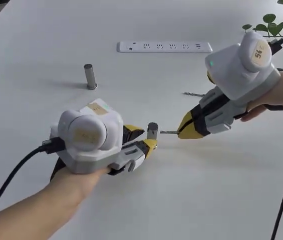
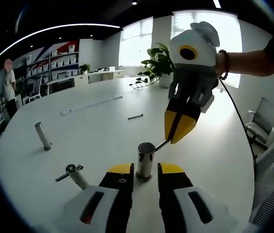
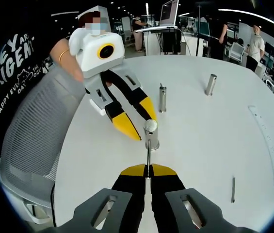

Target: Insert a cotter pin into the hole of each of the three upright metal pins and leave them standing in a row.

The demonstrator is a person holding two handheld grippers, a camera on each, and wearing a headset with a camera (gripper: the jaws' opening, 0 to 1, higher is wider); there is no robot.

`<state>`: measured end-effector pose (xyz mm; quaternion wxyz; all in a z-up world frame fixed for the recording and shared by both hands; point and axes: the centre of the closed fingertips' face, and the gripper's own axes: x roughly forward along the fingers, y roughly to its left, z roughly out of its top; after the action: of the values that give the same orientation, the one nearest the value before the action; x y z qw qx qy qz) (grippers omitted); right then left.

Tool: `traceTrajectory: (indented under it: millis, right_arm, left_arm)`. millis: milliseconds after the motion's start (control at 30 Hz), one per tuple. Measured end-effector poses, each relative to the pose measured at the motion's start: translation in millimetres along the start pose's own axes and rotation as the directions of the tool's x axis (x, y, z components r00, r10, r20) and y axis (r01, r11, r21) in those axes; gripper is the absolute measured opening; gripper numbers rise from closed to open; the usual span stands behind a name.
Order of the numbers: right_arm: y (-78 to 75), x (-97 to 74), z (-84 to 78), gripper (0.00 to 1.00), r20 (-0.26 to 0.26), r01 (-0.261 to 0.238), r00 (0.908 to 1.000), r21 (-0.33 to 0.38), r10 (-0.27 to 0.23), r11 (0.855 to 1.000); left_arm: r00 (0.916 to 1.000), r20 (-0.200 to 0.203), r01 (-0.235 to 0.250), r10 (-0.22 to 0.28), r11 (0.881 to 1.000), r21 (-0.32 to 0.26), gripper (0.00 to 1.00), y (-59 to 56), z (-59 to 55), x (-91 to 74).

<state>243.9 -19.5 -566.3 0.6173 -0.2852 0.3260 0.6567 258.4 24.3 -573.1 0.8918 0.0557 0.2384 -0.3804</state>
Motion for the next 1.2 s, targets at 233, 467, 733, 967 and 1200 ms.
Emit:
traceTrajectory:
  millis: [233,467,733,967,1200]
  right_arm:
    - [-2.0,-0.9,5.0,0.0,0.016,0.005,0.9999,-0.006,-0.005,1.0]
    - [-3.0,-2.8,7.6,0.0,0.012,0.011,0.9999,-0.026,-0.011,1.0]
    - [-3.8,-2.5,10.3,0.0,0.009,0.01,0.9999,-0.045,-0.01,0.999]
    - [-4.4,0.0,13.6,0.0,0.001,0.008,1.0,-0.075,-0.008,0.997]
    - [-5.4,5.5,18.3,0.0,-0.005,0.001,1.0,-0.084,-0.002,0.996]
  left_arm:
    - [1.0,0.001,-0.002,0.002,0.999,-0.036,0.15,1.8,-0.4,6.5]
    - [0.9999,-0.011,0.007,-0.007,1.0,-0.03,0.12,1.2,-3.1,9.3]
    - [0.9998,-0.017,0.012,-0.013,0.999,-0.03,0.12,1.3,-6.1,10.3]
    - [0.9994,-0.012,0.034,-0.034,0.999,-0.005,0.12,0.9,-6.3,10.5]
    - [0.9988,-0.013,0.046,-0.046,0.999,-0.008,0.12,0.8,-7.6,11.6]
